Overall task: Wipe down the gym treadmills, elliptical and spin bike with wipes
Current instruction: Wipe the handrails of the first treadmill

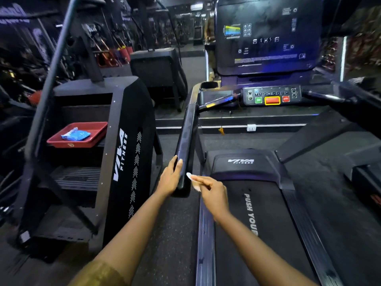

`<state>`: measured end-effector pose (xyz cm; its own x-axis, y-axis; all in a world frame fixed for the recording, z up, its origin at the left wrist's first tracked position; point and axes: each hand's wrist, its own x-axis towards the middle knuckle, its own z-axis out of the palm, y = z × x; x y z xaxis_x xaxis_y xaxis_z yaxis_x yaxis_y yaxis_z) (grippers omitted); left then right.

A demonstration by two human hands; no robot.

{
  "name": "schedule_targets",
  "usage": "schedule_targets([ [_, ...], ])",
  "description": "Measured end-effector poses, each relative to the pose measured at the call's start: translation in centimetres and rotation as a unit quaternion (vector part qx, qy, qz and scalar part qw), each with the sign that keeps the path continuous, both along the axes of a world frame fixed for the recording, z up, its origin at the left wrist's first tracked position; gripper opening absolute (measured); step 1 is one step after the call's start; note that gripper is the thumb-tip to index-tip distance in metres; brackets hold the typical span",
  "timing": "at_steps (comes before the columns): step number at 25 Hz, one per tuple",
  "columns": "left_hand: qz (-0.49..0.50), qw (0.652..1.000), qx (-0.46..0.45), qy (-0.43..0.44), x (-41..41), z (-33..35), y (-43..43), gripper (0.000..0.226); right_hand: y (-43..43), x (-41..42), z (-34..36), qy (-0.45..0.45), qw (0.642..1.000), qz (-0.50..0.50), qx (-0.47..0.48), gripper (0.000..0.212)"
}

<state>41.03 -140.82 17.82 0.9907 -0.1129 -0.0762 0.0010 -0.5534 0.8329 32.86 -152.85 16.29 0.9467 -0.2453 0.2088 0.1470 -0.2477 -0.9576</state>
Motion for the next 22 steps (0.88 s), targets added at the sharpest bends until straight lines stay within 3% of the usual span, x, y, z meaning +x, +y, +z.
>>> schedule_targets([
  [4,-0.036,0.999,-0.005,0.002,-1.2,0.9,2.1,0.061,-2.1,-0.6,2.1,0.075,0.996,-0.032,0.026,0.036],
  [11,-0.149,0.968,0.098,-0.174,-2.9,4.3,2.1,0.052,-6.1,-2.9,3.4,0.109,0.992,-0.071,-0.003,0.029],
  [14,-0.227,0.942,0.136,-0.208,-1.6,3.9,-1.6,0.048,-8.8,-3.2,3.2,0.124,0.985,-0.111,-0.048,0.028],
  [22,-0.402,0.880,0.148,-0.203,3.5,0.1,-16.7,0.044,-20.7,-2.8,1.8,0.124,0.953,-0.253,-0.110,0.034],
])
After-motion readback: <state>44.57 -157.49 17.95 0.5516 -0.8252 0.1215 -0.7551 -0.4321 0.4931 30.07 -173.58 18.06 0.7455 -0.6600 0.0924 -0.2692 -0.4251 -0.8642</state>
